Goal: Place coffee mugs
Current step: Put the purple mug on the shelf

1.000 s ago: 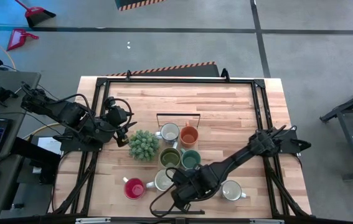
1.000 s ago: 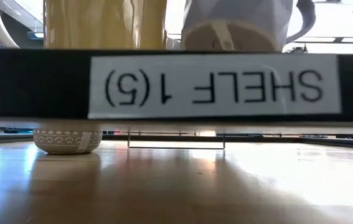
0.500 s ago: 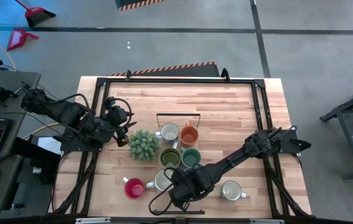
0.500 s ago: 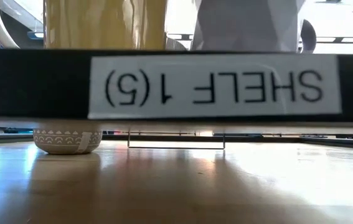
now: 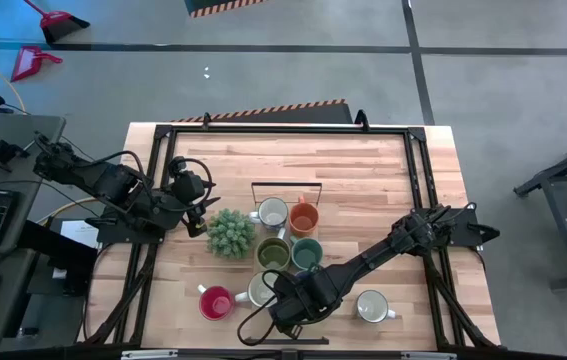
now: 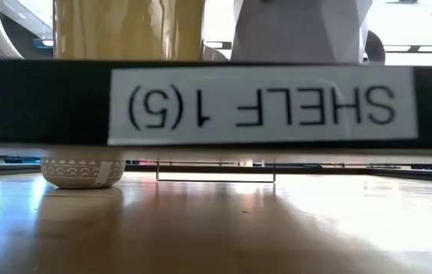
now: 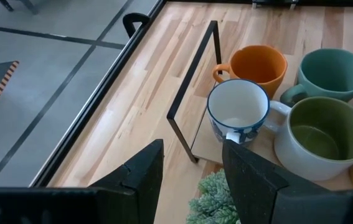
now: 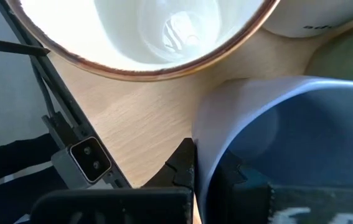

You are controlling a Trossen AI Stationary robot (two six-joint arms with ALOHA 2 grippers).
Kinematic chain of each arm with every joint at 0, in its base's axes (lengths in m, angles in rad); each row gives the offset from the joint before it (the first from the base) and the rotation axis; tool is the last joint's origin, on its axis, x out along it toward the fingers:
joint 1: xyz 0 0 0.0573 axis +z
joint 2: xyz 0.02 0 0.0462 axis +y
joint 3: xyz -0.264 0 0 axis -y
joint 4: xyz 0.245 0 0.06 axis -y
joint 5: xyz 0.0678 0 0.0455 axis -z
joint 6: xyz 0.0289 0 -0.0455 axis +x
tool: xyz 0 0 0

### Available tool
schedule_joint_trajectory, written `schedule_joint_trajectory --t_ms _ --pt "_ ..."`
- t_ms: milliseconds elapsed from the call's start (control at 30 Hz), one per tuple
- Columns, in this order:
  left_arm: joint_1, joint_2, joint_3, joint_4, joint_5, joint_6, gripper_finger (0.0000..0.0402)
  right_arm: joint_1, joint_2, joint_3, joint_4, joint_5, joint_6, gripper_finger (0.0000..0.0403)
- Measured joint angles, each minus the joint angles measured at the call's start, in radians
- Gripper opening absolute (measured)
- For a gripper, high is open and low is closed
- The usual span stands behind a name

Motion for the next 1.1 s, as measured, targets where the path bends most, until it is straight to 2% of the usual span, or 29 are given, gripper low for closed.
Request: schedule_joint_trajectory --t_ms 1100 --pt "0.000 0.000 0.000 0.000 0.008 0.000 0.0154 0.000 0.019 0.000 0.018 -0.012 -0.010 0.0000"
